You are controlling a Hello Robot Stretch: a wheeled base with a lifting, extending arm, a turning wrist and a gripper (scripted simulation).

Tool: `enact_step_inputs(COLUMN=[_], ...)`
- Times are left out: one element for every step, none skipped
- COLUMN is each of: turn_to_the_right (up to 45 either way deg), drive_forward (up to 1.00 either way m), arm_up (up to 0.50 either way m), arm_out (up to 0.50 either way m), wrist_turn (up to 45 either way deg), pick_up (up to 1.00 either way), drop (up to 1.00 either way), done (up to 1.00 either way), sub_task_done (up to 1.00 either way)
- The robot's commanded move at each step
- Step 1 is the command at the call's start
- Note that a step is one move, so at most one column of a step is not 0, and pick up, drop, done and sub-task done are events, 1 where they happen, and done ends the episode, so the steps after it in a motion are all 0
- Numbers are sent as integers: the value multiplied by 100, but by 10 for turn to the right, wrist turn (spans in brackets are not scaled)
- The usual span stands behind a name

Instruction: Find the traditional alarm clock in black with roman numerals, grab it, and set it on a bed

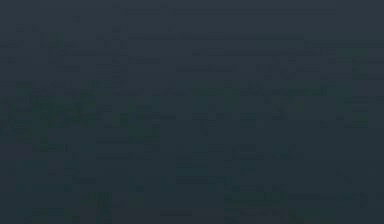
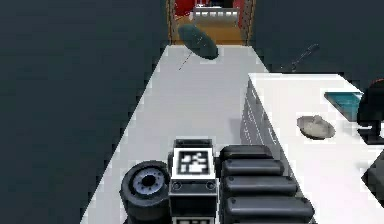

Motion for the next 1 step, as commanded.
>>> enact_step_inputs(turn_to_the_right=[-450], drive_forward=[0], arm_up=[0], arm_out=[0], wrist_turn=[0], pick_up=[0], drop=[0], done=[0], sub_task_done=[0])
